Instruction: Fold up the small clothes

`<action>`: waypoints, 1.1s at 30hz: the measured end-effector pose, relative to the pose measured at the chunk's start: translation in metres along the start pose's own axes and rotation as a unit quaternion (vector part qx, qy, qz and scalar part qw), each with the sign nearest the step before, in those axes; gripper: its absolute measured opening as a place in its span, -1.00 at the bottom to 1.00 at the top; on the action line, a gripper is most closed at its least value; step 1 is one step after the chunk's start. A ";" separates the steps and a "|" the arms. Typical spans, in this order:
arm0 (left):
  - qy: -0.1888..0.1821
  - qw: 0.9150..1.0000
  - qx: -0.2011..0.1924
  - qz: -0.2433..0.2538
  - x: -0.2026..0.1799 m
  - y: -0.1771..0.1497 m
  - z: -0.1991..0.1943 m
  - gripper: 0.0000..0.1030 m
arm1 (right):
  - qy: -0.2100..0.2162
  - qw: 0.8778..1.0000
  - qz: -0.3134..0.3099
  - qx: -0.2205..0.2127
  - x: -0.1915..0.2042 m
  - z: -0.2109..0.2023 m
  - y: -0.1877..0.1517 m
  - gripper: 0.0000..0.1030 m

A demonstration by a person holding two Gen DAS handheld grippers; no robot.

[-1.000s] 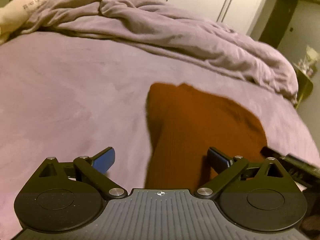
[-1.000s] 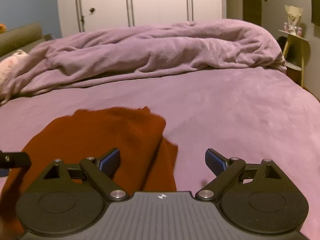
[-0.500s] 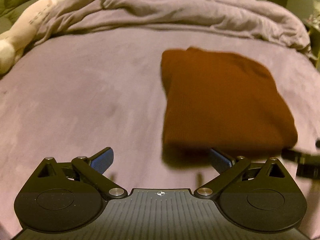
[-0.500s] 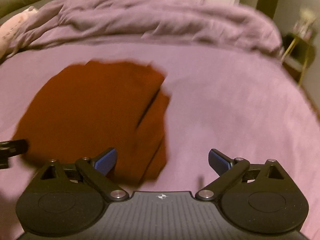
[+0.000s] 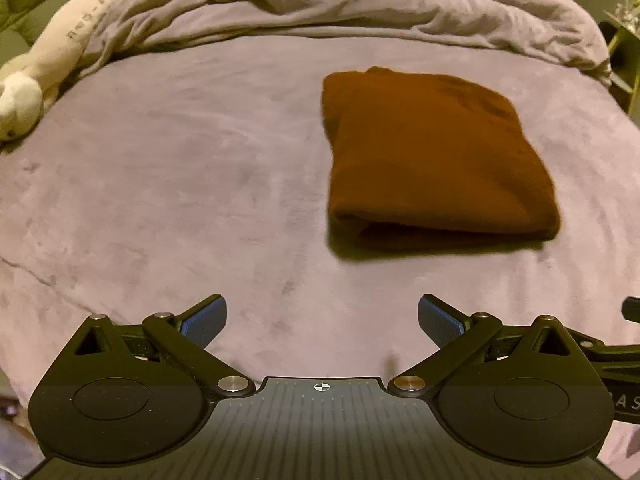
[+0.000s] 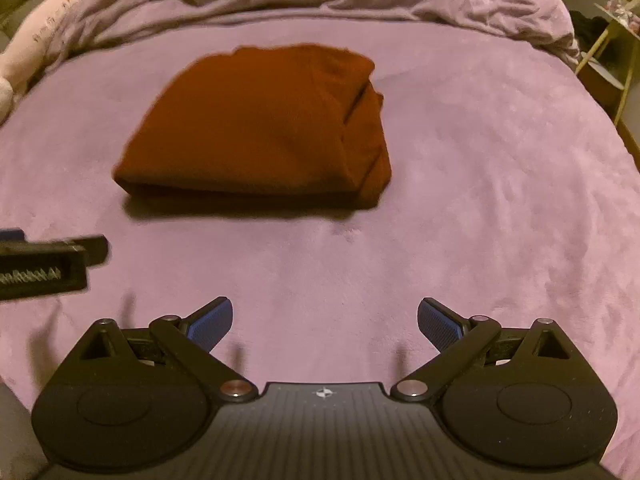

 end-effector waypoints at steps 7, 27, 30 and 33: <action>0.012 1.000 -0.020 0.013 0.002 0.007 -0.017 1.00 | -0.027 1.000 -0.014 -0.005 0.007 -0.017 0.014 0.92; 0.003 1.000 -0.017 0.017 0.000 0.004 -0.023 1.00 | -0.043 0.999 0.007 -0.004 -0.001 -0.031 0.016 0.92; 0.003 1.000 -0.015 0.018 0.000 0.003 -0.023 1.00 | -0.043 0.999 0.009 -0.007 -0.001 -0.033 0.017 0.92; 0.001 1.000 -0.013 0.018 -0.001 0.001 -0.023 1.00 | -0.040 0.999 0.009 -0.008 -0.001 -0.033 0.016 0.92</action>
Point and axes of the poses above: each gripper's, at about its wrist camera, not at the fingertips, and z roughly the way its jaws point, x to its left, y to its top, the point moved 10 cm from there along z, roughly the way its jaws point, and after that the axes turned 9 degrees about -z, right-handed, at the moved point
